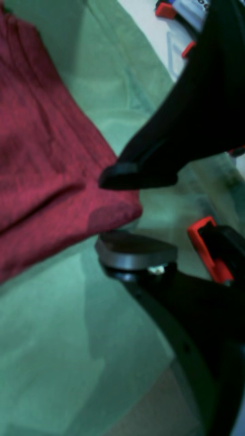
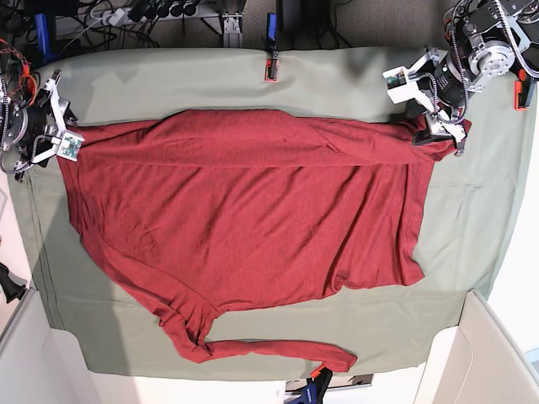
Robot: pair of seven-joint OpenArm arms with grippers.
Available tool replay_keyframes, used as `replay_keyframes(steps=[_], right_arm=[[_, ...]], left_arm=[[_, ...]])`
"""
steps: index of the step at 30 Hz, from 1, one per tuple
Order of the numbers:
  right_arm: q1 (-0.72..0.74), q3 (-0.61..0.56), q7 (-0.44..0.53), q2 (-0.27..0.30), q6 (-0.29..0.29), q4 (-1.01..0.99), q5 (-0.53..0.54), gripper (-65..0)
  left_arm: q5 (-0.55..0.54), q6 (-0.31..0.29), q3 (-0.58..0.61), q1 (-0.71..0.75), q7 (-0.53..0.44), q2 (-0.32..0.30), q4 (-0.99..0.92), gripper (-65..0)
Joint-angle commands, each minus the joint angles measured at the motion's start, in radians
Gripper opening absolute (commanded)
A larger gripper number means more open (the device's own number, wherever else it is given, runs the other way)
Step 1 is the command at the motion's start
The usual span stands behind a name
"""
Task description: Fold the T-shirt properly
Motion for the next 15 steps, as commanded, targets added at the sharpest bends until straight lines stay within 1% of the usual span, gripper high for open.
replay_keyframes(steps=[1, 6, 10, 15], right_arm=[[0.008, 0.01, 0.016, 0.021, -0.004, 0.001, -0.005, -39.7], [0.008, -0.045, 0.045, 0.022, -0.006, -0.029, -0.095, -39.7], [0.011, -0.09, 0.09, 0.013, -0.058, -0.043, -0.18, -39.7], [0.021, -0.091, 0.095, -0.01, -0.107, -0.047, -0.218, -39.7]], left_arm=[[0.013, 0.018, -0.01, -0.005, -0.003, -0.018, 0.012, -29.8], [0.012, 0.018, -0.01, -0.005, -0.003, -0.016, 0.012, -29.8], [0.013, 0.018, -0.01, -0.005, -0.003, -0.016, 0.012, -29.8], [0.035, 0.019, -0.01, -0.006, -0.003, -0.003, -0.013, -29.8]])
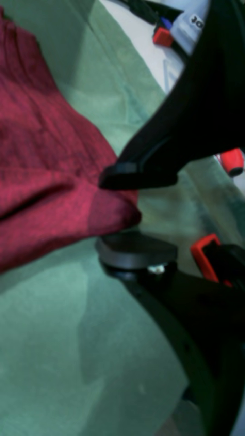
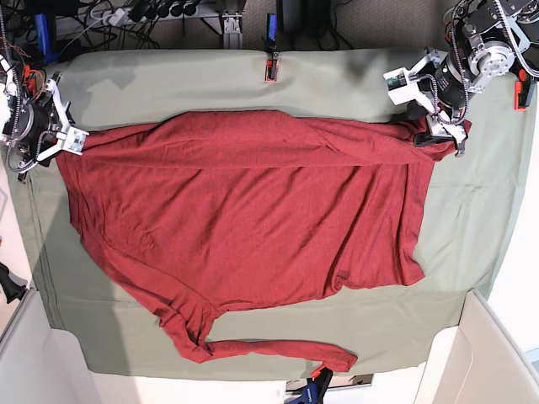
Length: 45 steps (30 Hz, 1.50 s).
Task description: Fold the T-shirt properly
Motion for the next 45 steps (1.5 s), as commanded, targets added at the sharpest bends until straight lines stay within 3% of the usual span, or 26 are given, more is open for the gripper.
replay_keyframes(steps=[1, 16, 21, 31, 38, 45], right_arm=[[0.014, -0.001, 0.008, 0.005, -0.025, -0.005, -0.013, -39.7], [0.085, -0.001, 0.018, 0.005, -0.032, -0.01, -0.017, -39.7], [0.085, -0.001, 0.019, -0.001, -0.04, -0.01, -0.017, -39.7], [0.102, -0.001, 0.027, -0.054, -0.047, -0.024, -0.023, -39.7], [0.156, -0.001, 0.029, -0.131, -0.058, -0.135, -0.029, -39.7], [0.166, -0.001, 0.028, -0.136, -0.057, -0.159, 0.013, -39.8]], left_arm=[[0.015, 0.023, -0.01, -0.005, -0.001, -0.011, 0.0, -29.8], [0.04, 0.035, -0.01, -0.006, -0.001, 0.012, -0.048, -29.8], [0.06, 0.083, -0.01, -0.006, -0.001, 0.012, -0.048, -29.8], [0.061, 0.082, -0.01, -0.005, 0.003, 0.012, -0.05, -29.8], [0.061, 0.082, -0.01, -0.006, -0.001, 0.012, -0.05, -29.8], [0.058, 0.096, -0.01, -0.035, -0.001, 0.033, -0.08, -29.8]])
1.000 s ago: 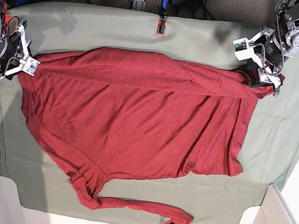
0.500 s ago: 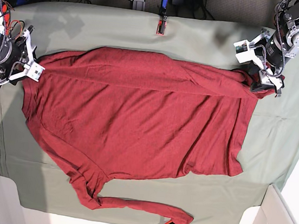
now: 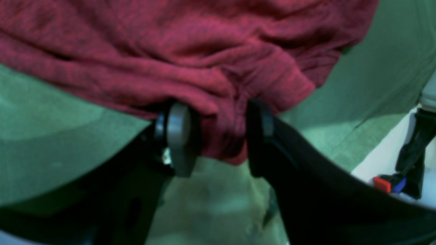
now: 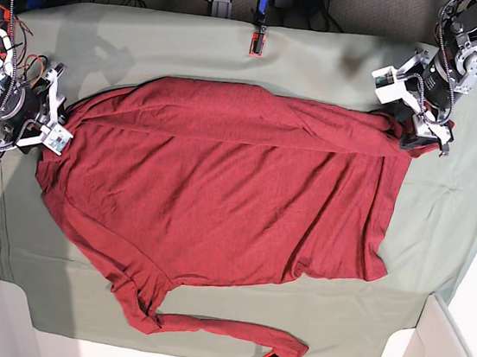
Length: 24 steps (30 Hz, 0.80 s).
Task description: Fold the T-shirt properly
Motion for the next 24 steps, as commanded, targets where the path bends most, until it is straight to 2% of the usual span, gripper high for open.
replay_keyframes(steps=[1, 6, 8, 11, 15, 18, 21, 24], right_arm=[[0.005, 0.002, -0.02, 0.011, -0.001, -0.005, 0.002, -39.8], [0.005, 0.002, -0.02, 0.011, -0.002, -0.006, 0.02, -39.8], [0.005, 0.002, -0.021, 0.011, -0.002, -0.006, 0.022, -39.8], [0.005, 0.002, -0.023, 0.011, -0.002, -0.007, 0.022, -39.8], [0.005, 0.002, -0.024, 0.011, -0.001, -0.013, 0.023, -39.8], [0.005, 0.002, -0.024, 0.011, -0.001, -0.031, 0.022, -39.8], [0.005, 0.002, -0.023, 0.011, -0.001, -0.052, 0.022, -39.8], [0.005, 0.002, -0.023, 0.011, -0.001, -0.056, 0.022, -39.8]], left_arm=[[0.008, 0.014, -0.011, -0.023, 0.001, -0.013, -0.005, -29.8], [-0.029, -0.057, -0.01, -0.052, -0.086, 0.022, -0.066, -29.8], [-0.029, -0.073, -0.01, -0.052, -0.084, 0.033, -0.074, -29.8], [-0.029, -0.072, -0.01, -0.051, -0.058, 0.029, -0.061, -29.8], [-0.069, -0.073, -0.01, -0.046, -0.033, -0.014, 0.032, -29.8], [-0.106, -0.11, -0.01, -0.043, -0.03, -0.053, 0.099, -29.8], [-0.13, -0.144, -0.01, -0.043, -0.061, -0.05, 0.096, -29.8], [-0.129, -0.143, -0.01, -0.046, -0.071, -0.012, 0.071, -29.8]])
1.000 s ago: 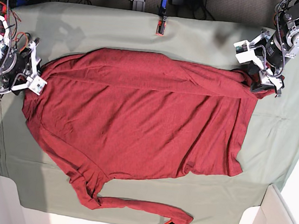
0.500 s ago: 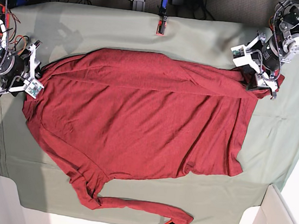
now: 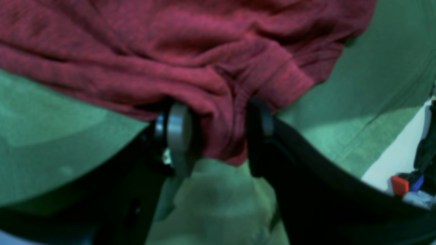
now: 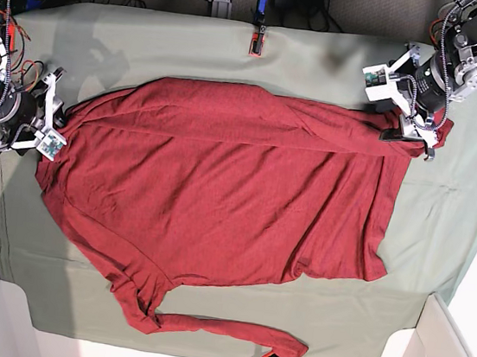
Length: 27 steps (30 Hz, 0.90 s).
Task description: Fold the T-shirt properly
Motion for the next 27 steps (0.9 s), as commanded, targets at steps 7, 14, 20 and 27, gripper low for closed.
replay_keyframes(steps=[7, 14, 20, 27], right_arm=[[0.002, 0.0, -0.035, 0.01, 0.003, -0.012, -0.026, -39.8], [0.002, 0.0, -0.035, 0.006, 0.002, -0.012, -0.026, -39.8], [0.002, 0.0, -0.035, -0.02, -0.01, -0.012, -0.026, -39.8], [0.003, 0.0, -0.035, -0.019, -0.032, -0.012, -0.026, -39.8]], left_arm=[[0.056, 0.011, -0.008, -0.027, -0.055, 0.079, -0.115, -29.8], [0.08, 0.011, -0.008, -0.078, -0.114, 0.093, -0.226, -29.8], [0.075, 0.007, -0.007, -0.146, -0.135, 0.133, -0.296, -29.8], [0.096, -0.086, -0.006, -0.159, -0.188, 0.156, -0.355, -42.2]])
